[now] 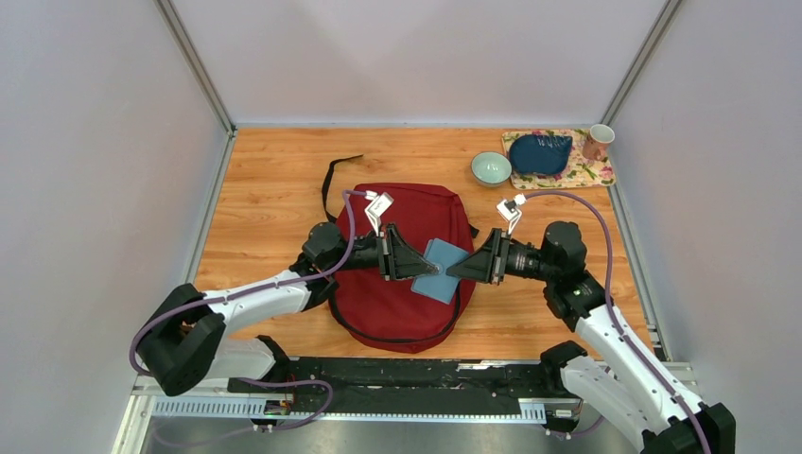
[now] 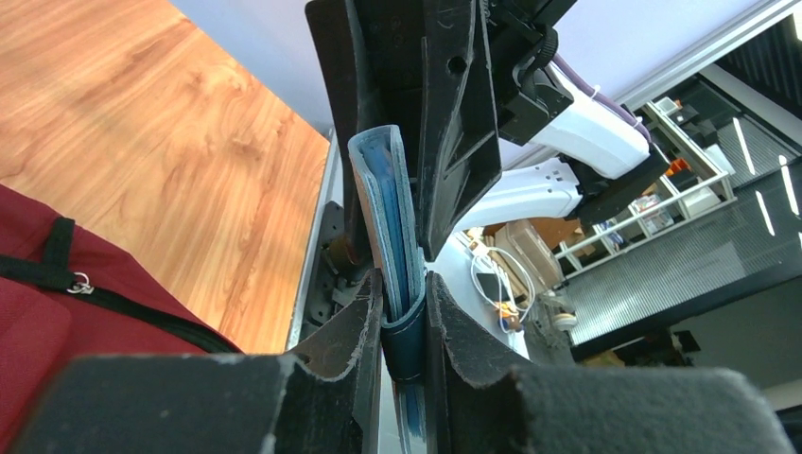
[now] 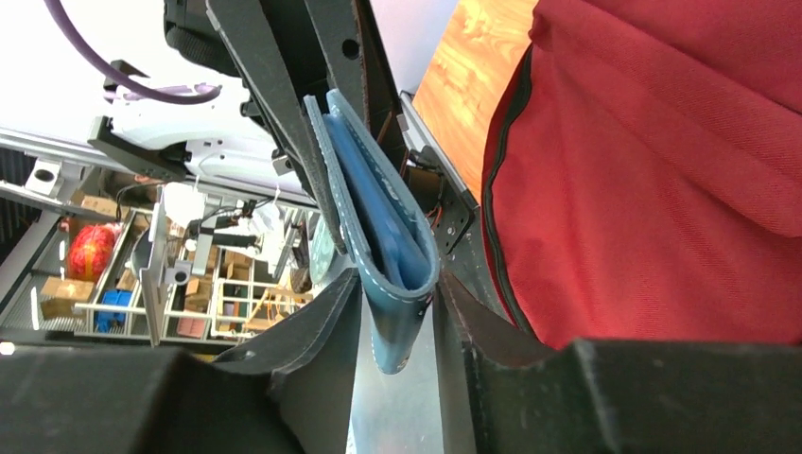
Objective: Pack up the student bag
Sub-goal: Place the book in the student bag.
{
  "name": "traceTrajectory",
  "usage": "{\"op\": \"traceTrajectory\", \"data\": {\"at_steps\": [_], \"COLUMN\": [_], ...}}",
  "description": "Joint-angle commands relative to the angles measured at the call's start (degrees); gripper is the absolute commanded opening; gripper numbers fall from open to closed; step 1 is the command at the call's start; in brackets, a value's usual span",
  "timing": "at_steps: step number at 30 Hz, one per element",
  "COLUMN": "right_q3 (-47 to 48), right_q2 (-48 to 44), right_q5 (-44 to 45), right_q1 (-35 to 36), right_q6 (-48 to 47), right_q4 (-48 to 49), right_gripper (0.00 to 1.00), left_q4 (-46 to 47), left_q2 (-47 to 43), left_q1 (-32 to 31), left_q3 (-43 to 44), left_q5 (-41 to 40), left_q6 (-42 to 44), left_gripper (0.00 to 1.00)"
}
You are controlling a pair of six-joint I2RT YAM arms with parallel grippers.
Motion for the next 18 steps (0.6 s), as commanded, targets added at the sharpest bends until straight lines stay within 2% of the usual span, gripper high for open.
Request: {"op": "traceTrajectory", "data": {"at_steps": [1, 2, 4, 5, 6, 8, 9, 10, 11, 12, 13, 14, 15, 18], "right_q3": [1.3, 1.1, 0.9, 0.9, 0.8, 0.9, 1.1, 1.6, 1.9, 2.3, 2.9, 3.0, 3.1, 1.9], "right_q2": [0.5, 0.4, 0.2, 0.0, 0.0, -0.4, -0.6, -1.0, -2.1, -2.7, -3.5, -5.1, -5.8, -8.4], "right_q5": [-1.3, -1.2, -1.0, -0.9, -0.3, 0.7, 3.3, 5.1, 7.3, 12.6, 15.3, 19.8, 21.6, 25.9], "right_q1": [1.3, 1.3, 1.4, 1.4, 1.4, 1.4, 1.3, 1.4, 1.4, 1.4, 1.3, 1.3, 1.4, 1.3], "right_q6": [0.0, 0.0, 0.4, 0.4, 0.4, -0.1, -0.7, -2.7, -3.9, -5.0, -5.9, -7.2, -7.7, -7.5], "right_q4": [4.1, 4.4, 4.8, 4.9, 4.7, 3.1, 1.7, -0.2, -5.9, -8.8, -11.2, -14.9, -16.4, -18.0], "right_gripper": [0.31, 0.23, 0.13, 0.04, 0.00, 0.00, 0.00, 0.00, 0.00, 0.00, 0.00, 0.00, 0.00, 0.00], "left_q4": [5.1, 5.0, 4.3, 3.8, 2.0, -0.8, -6.0, -10.4, -15.2, -23.4, -26.8, -33.7, -37.3, -48.5], "left_q2": [0.4, 0.5, 0.5, 0.5, 0.3, 0.0, -1.2, -2.2, -3.5, -6.3, -7.6, -9.0, -11.1, -12.3], "left_q1": [0.3, 0.2, 0.2, 0.3, 0.3, 0.3, 0.4, 0.4, 0.4, 0.4, 0.4, 0.4, 0.3, 0.4], "left_q3": [2.6, 2.6, 2.8, 2.9, 3.1, 3.3, 3.6, 3.8, 4.1, 4.2, 4.3, 4.6, 5.9, 10.1], "left_q5": [1.1, 1.2, 1.3, 1.1, 0.9, -0.5, -1.8, -3.8, -10.2, -13.6, -17.0, -23.3, -26.5, -35.6], "left_q6": [-1.0, -1.0, -0.8, -0.6, -0.3, 1.5, 2.6, 6.2, 8.5, 12.1, 13.9, 15.7, 18.9, 26.0], "left_gripper": [0.00, 0.00, 0.00, 0.00, 0.13, 0.30, 0.42, 0.46, 0.50, 0.56, 0.59, 0.62, 0.67, 0.73]}}
